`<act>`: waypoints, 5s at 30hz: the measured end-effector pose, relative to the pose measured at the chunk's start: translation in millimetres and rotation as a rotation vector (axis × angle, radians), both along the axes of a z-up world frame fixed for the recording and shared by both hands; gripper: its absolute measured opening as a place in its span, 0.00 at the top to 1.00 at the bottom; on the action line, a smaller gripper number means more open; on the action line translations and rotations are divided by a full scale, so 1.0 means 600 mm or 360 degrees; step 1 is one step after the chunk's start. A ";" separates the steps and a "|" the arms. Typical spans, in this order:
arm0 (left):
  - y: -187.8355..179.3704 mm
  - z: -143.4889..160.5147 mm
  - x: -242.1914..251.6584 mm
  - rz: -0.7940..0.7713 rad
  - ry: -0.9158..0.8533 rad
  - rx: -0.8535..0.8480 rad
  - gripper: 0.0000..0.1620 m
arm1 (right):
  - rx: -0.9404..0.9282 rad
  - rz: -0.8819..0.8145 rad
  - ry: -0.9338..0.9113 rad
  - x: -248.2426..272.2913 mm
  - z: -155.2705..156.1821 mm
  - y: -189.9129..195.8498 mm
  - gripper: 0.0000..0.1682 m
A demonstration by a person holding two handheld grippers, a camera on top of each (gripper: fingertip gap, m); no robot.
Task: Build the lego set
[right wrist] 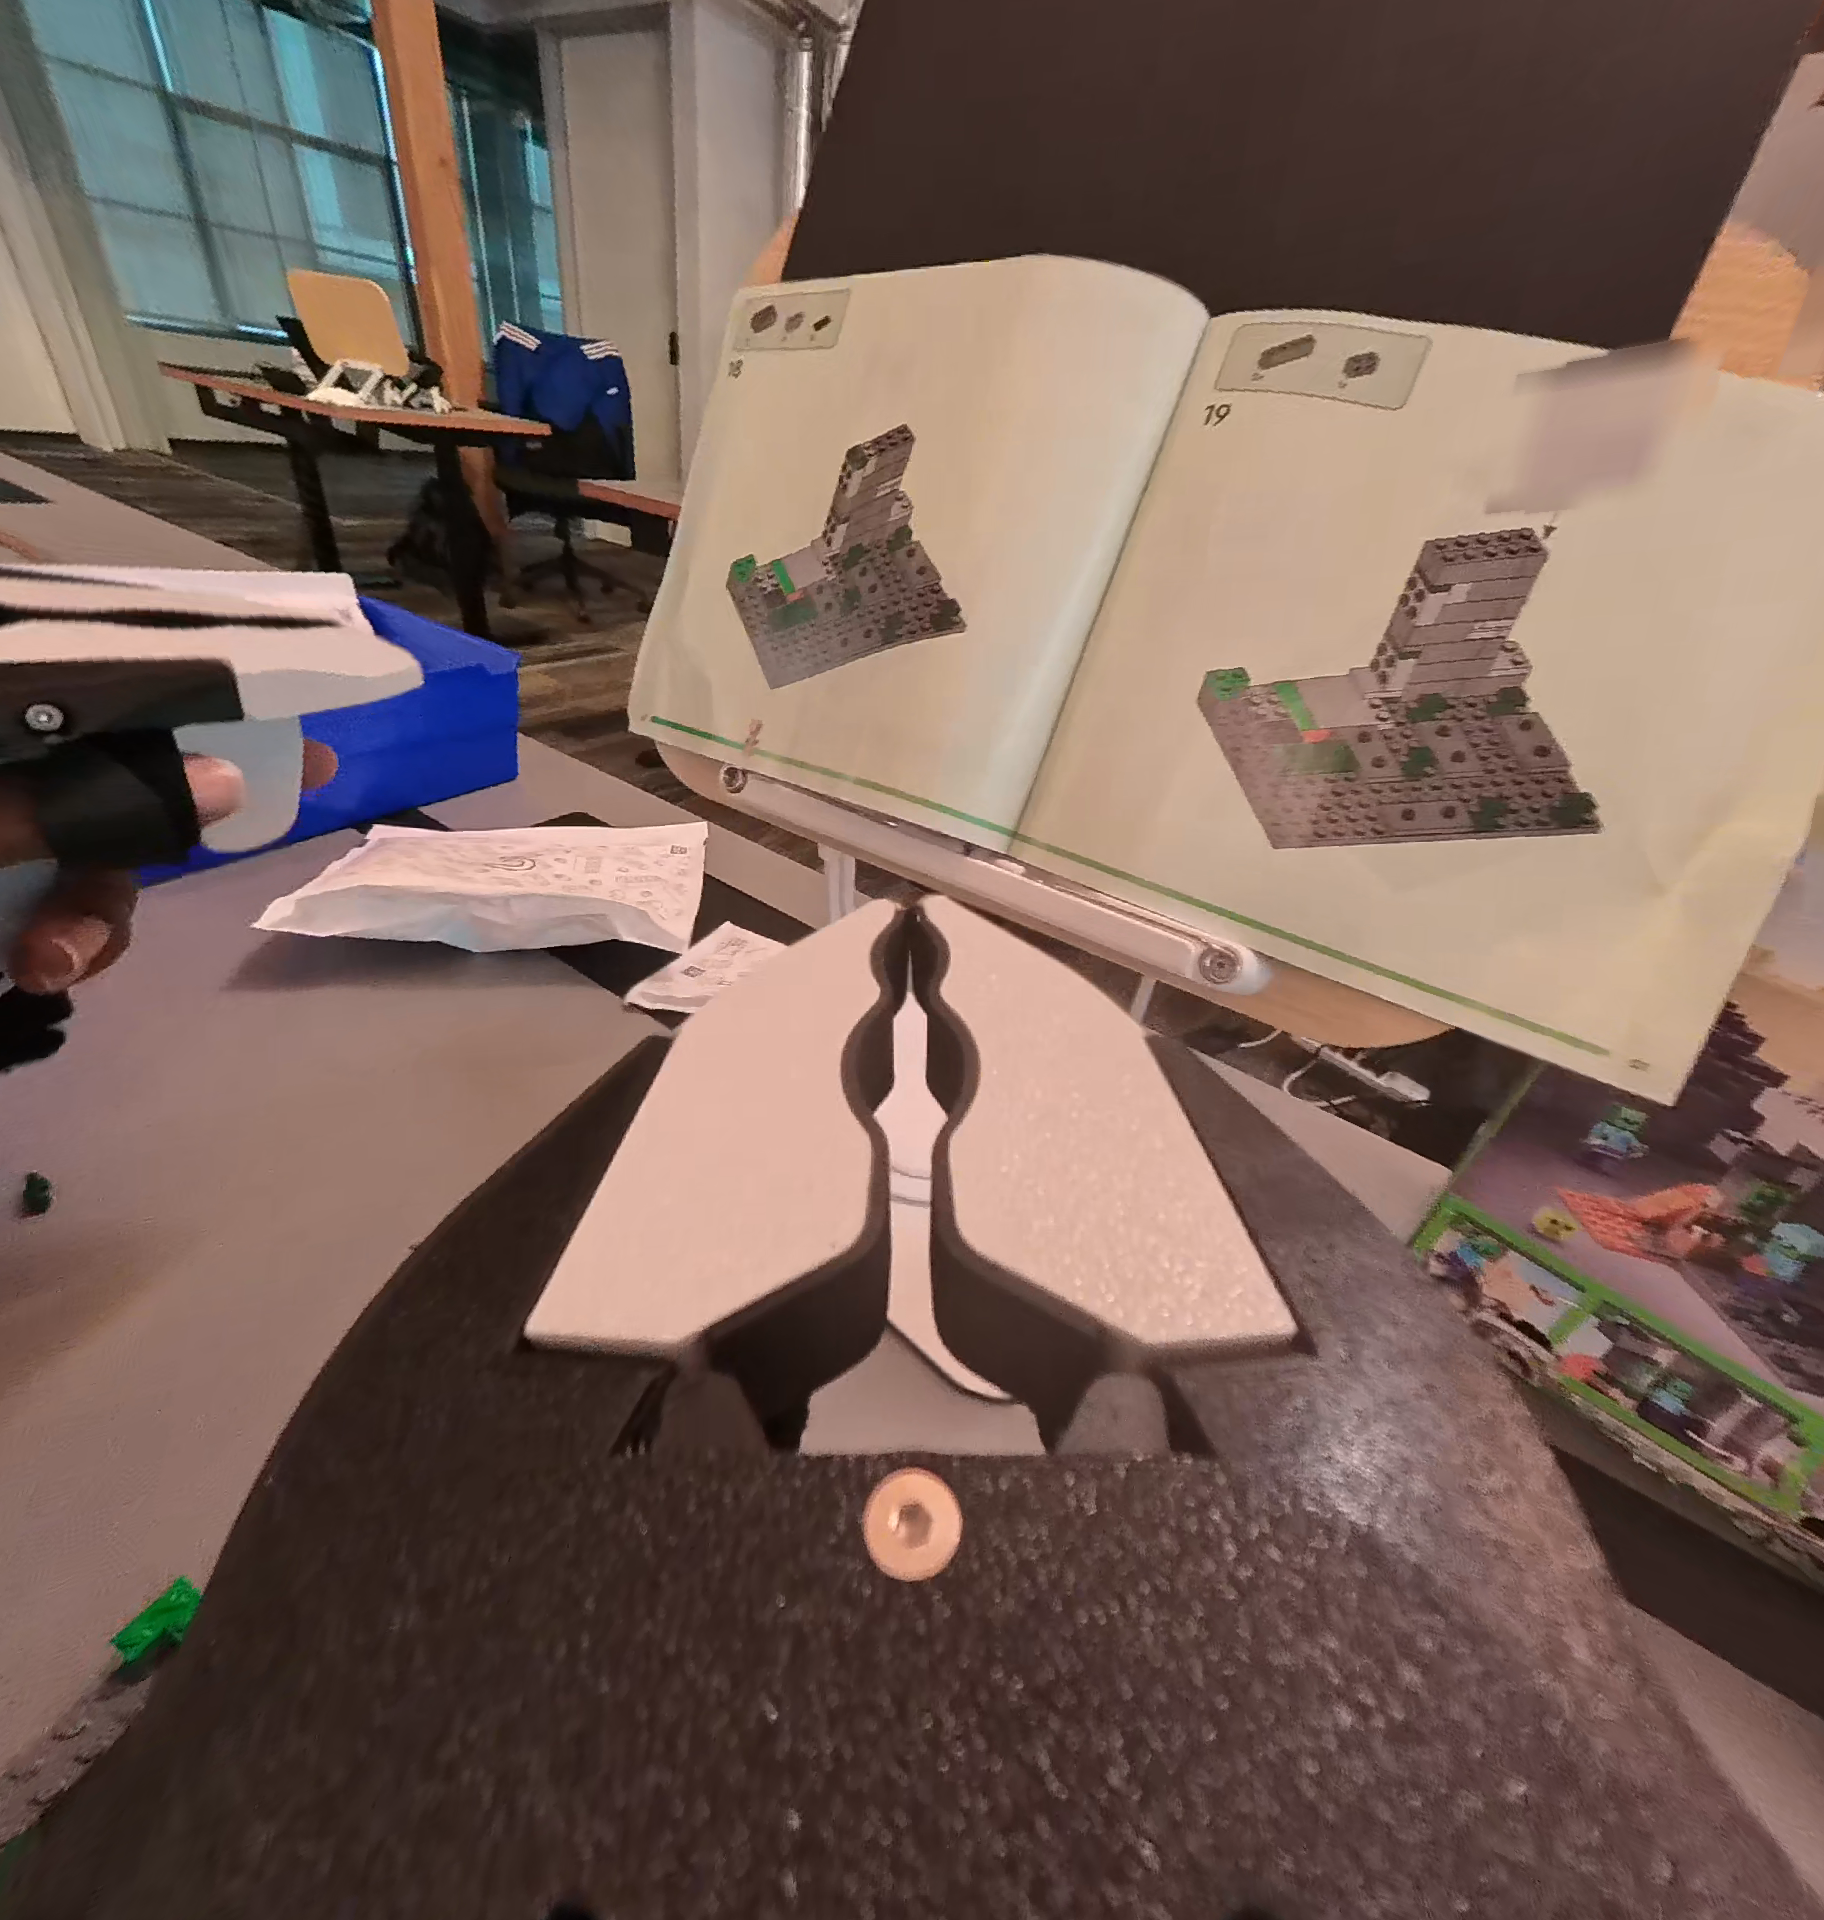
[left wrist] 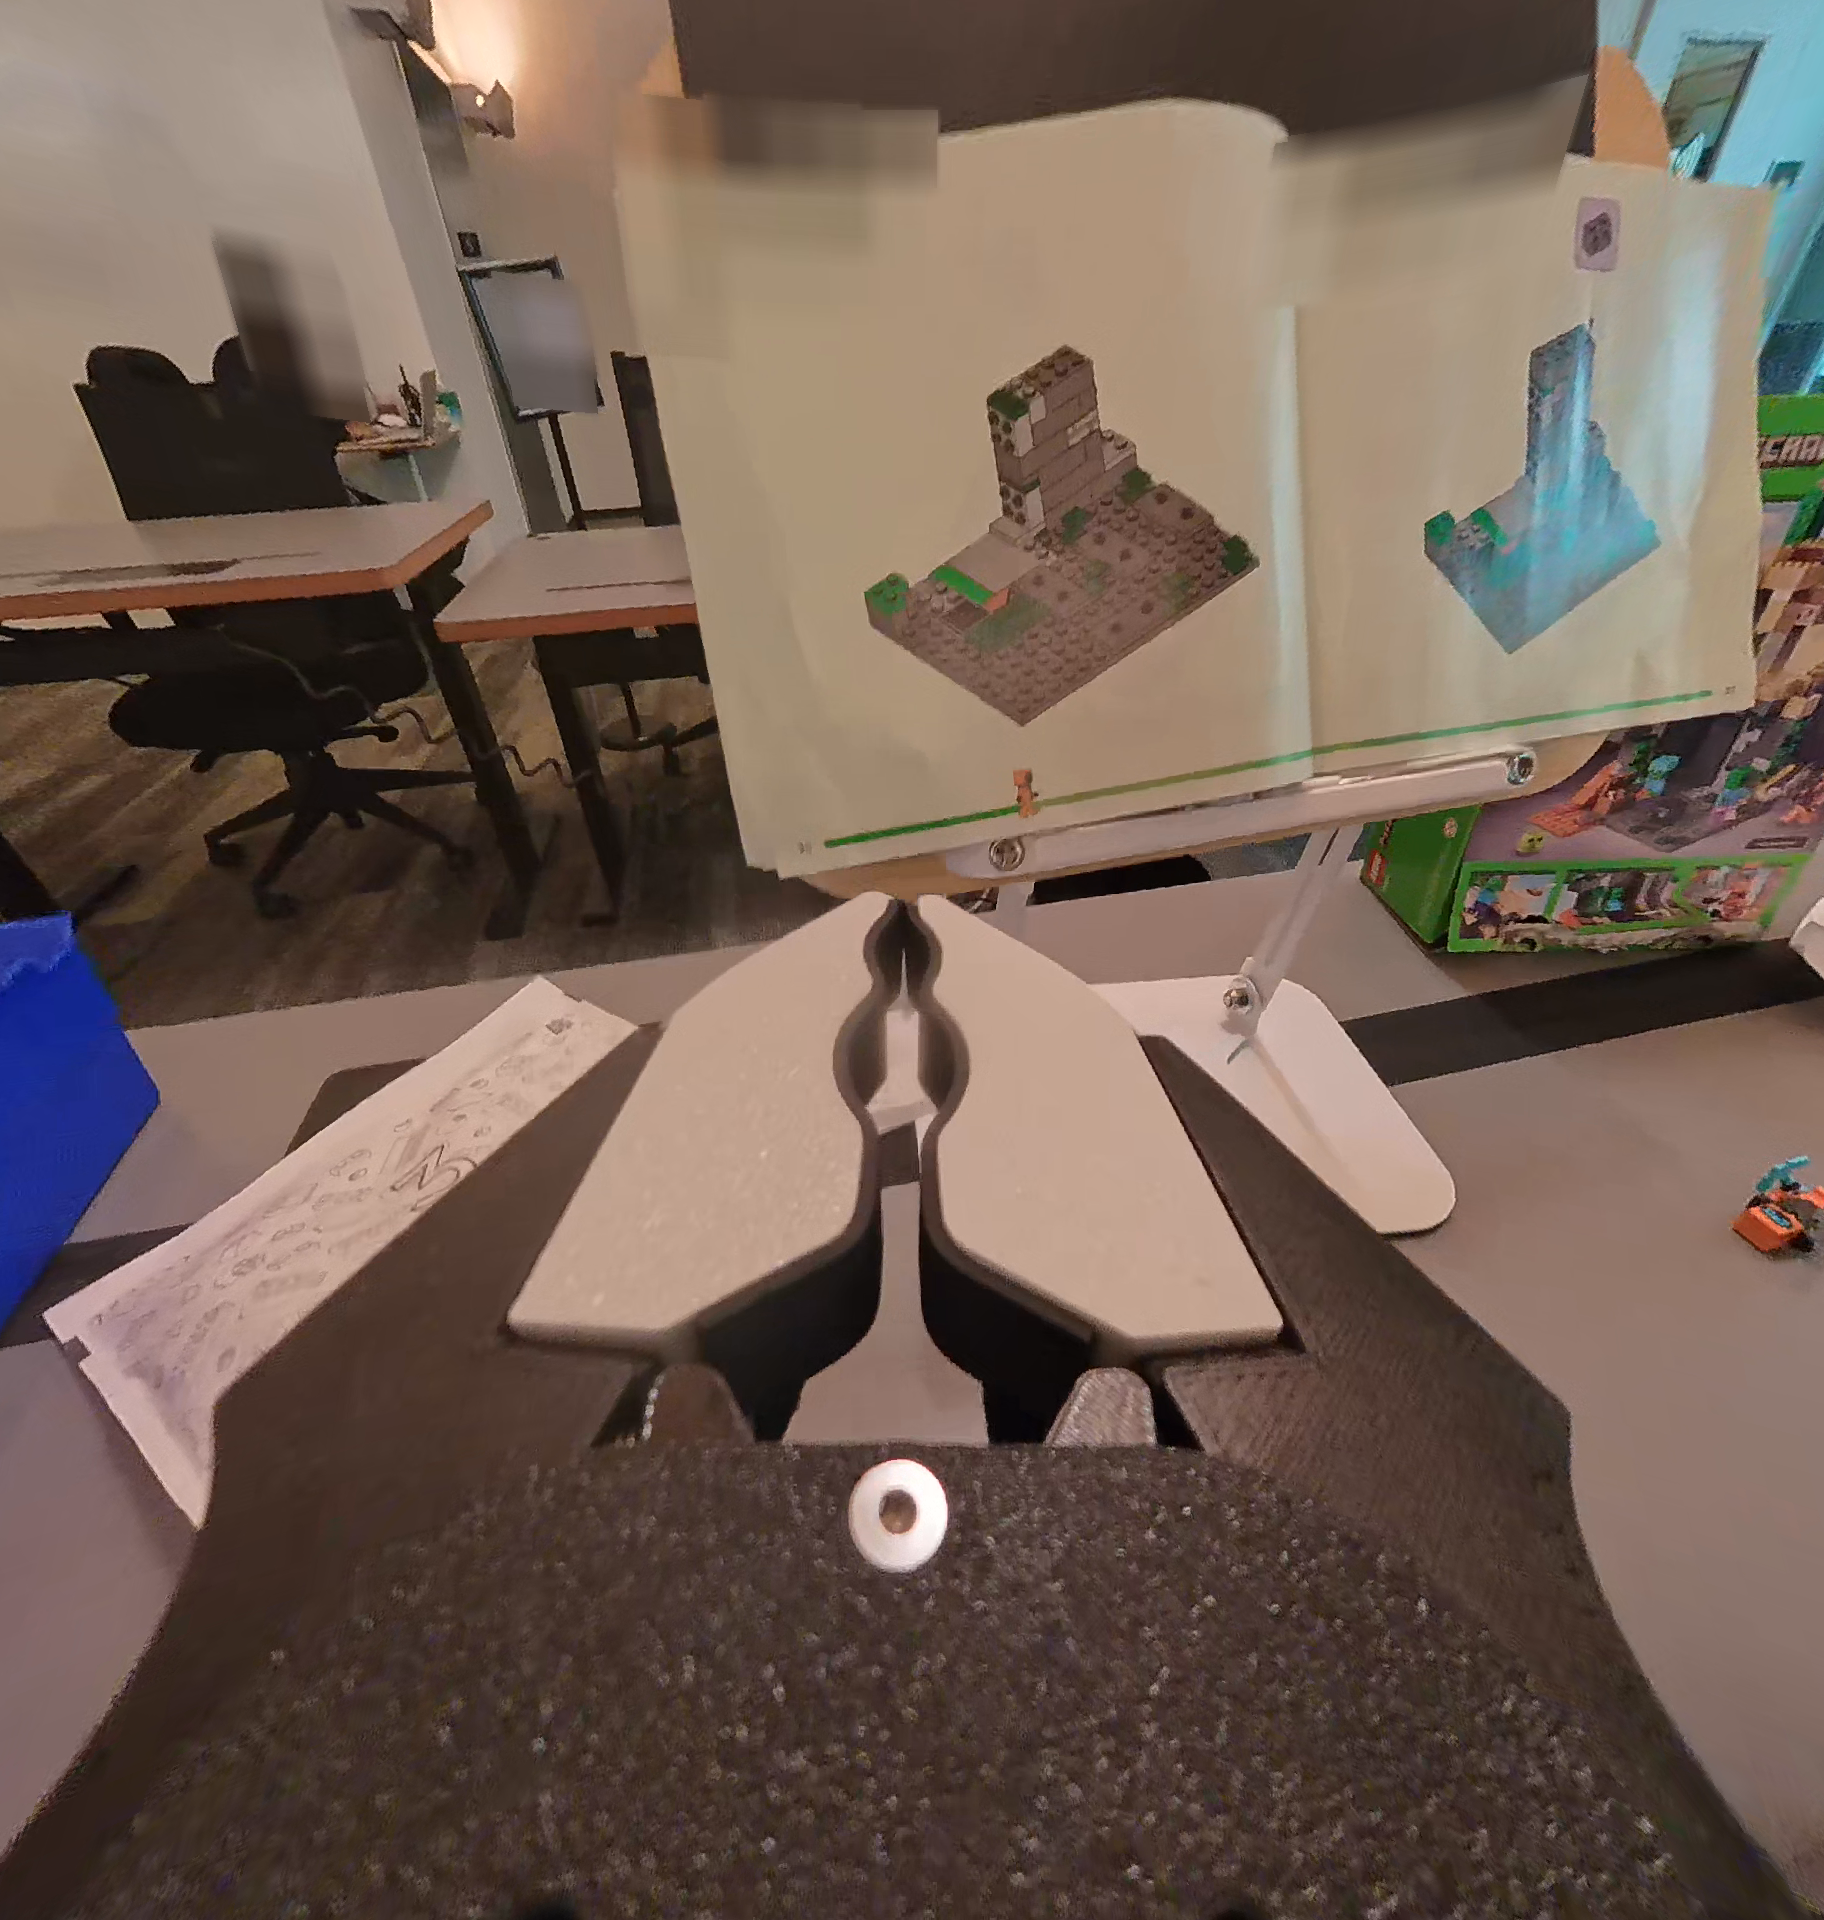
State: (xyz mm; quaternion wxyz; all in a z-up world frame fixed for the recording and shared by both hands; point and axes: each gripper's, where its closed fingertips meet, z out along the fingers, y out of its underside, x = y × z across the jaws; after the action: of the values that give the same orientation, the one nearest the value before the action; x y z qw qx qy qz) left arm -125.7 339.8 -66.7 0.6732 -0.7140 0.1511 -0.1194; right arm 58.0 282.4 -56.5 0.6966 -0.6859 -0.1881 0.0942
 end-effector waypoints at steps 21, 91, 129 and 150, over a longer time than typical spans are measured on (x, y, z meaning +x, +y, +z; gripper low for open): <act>0.196 0.160 0.013 0.0014 -0.0044 0.0055 1.00 | -0.0032 0.0095 0.0030 -0.003 -0.011 0.005 1.00; -0.338 -0.051 -0.264 -0.0029 0.0134 -0.0080 0.95 | -0.1061 0.1383 -0.0819 -0.499 -0.306 -0.107 0.84; -0.364 -0.120 0.008 -0.0624 0.0314 -0.0231 0.97 | -0.0908 -0.0071 -0.1290 0.153 -0.339 -0.168 0.97; -0.371 -0.204 0.059 -0.0755 0.0346 -0.0380 0.98 | -0.1112 0.0511 -0.0754 0.105 -0.357 -0.204 0.92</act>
State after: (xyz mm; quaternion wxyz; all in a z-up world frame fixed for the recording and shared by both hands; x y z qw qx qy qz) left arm -90.4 116.9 -189.1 0.5174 -0.7416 0.3701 -0.2132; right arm 121.0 159.9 -270.4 0.3375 -0.8447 -0.4034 0.0993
